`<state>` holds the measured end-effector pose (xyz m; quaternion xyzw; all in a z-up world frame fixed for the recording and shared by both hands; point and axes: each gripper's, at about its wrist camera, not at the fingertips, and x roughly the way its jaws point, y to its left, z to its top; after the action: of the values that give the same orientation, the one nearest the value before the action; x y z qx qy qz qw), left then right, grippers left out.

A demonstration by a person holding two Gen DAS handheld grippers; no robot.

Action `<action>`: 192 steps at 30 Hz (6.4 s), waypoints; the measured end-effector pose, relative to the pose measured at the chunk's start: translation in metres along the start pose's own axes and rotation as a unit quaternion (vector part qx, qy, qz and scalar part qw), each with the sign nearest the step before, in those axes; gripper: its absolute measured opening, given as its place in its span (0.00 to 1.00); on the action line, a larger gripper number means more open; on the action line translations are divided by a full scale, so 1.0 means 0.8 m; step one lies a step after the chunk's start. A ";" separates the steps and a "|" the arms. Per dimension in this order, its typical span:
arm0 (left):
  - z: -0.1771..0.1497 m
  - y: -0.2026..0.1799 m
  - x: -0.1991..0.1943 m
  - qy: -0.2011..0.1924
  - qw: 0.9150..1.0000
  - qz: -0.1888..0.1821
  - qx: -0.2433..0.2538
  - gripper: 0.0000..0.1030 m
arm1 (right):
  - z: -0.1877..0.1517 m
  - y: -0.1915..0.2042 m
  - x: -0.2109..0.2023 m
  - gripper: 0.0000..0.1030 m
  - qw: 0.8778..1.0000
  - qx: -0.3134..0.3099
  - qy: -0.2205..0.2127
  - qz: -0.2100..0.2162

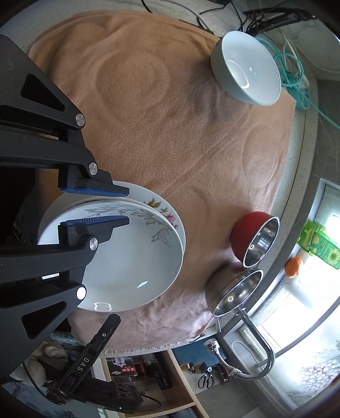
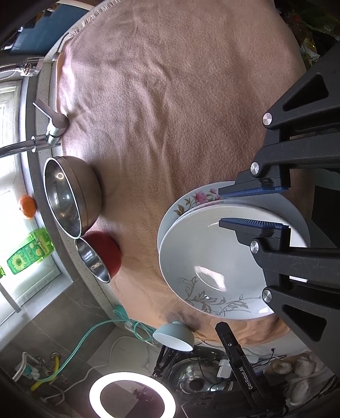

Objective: Organize plates and bowls
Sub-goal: 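Lower the white leaf-pattern plate onto the stack and open both tools, then raise both open tools away from the plate stack, then move both open tools toward the stainless steel bowls, then close both tools on the rim of the large stainless steel bowl, then lift and carry the large steel bowl with both tools toward the plate stack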

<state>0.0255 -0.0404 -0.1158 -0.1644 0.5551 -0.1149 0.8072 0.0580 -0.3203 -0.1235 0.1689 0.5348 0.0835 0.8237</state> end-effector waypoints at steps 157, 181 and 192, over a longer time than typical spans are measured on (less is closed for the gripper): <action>0.199 -0.181 0.161 -0.034 0.998 0.042 -0.043 0.10 | 0.317 -0.092 0.099 0.09 0.995 -0.104 -0.009 0.004; 0.149 -0.194 0.122 -0.025 0.999 0.020 -0.012 0.10 | 0.253 -0.098 0.042 0.10 0.996 -0.083 -0.022 -0.001; 0.121 -0.206 0.122 -0.004 1.000 0.016 0.008 0.10 | 0.223 -0.110 0.021 0.10 0.997 -0.076 -0.023 -0.007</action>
<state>0.1505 -0.2142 -0.1031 -0.1496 0.5538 -0.1051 0.8124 0.2230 -0.4305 -0.1043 0.1035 0.5085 0.1141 0.8471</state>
